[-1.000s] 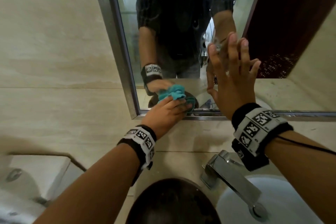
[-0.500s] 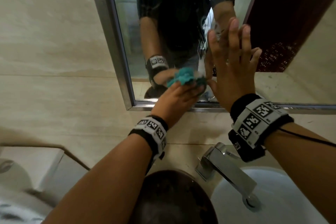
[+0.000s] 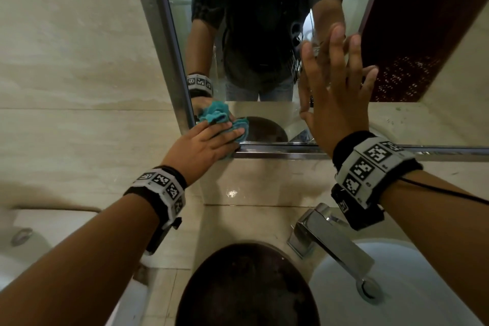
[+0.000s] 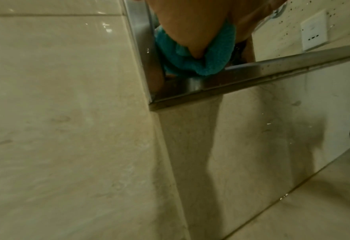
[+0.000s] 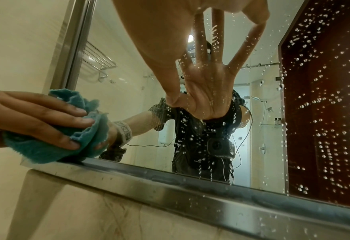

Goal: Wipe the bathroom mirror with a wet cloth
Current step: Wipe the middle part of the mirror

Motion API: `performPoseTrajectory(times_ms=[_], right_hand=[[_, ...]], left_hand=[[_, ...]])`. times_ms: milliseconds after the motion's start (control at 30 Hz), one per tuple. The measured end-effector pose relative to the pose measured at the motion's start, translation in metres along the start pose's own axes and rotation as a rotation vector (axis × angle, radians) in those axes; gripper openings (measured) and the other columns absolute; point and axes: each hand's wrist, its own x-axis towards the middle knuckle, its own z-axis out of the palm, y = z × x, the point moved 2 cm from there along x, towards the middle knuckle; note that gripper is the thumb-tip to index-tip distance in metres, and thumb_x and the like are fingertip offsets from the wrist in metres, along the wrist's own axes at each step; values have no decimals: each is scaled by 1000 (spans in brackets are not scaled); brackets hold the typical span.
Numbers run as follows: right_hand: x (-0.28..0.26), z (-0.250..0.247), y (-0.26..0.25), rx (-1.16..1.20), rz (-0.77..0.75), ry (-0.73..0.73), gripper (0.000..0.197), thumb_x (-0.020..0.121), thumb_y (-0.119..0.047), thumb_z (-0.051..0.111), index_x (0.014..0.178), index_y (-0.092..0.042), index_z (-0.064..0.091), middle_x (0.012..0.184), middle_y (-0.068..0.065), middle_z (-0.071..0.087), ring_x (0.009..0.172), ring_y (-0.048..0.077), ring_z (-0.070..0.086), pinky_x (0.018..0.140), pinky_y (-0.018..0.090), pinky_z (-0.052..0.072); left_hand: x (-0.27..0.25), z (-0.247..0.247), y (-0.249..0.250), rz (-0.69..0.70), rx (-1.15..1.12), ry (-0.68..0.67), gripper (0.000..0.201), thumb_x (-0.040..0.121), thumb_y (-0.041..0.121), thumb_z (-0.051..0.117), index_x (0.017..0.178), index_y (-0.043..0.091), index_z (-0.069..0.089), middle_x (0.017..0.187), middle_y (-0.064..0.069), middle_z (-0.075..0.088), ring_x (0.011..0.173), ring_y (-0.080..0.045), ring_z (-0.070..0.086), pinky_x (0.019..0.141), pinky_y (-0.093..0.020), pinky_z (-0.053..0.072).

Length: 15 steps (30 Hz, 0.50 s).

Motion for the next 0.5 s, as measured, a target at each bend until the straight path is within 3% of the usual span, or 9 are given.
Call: performPoseTrajectory(times_ms=[167, 367, 500], right_hand=[[-1, 2, -1, -11, -6, 12, 102, 77, -27, 73, 150, -28, 3, 152, 9, -6, 141, 35, 0, 104, 68, 20], [-1, 0, -3, 0, -2, 40, 100, 77, -25, 73, 150, -27, 5, 152, 10, -5, 141, 35, 2, 103, 68, 22], [-2, -6, 2, 21, -10, 22, 98, 77, -35, 72, 150, -29, 6, 153, 7, -4, 141, 31, 3, 104, 62, 25]], left_hand=[[26, 5, 23, 24, -3, 30, 71, 53, 11, 89, 118, 26, 65, 132, 7, 56, 122, -23, 49, 101, -46, 44], [61, 10, 56, 36, -139, 176, 56, 61, 8, 79, 114, 22, 68, 125, 4, 63, 121, -24, 55, 101, -47, 40], [83, 8, 76, 97, 10, 77, 56, 66, 23, 80, 118, 35, 63, 132, 12, 56, 128, -18, 48, 106, -39, 40]])
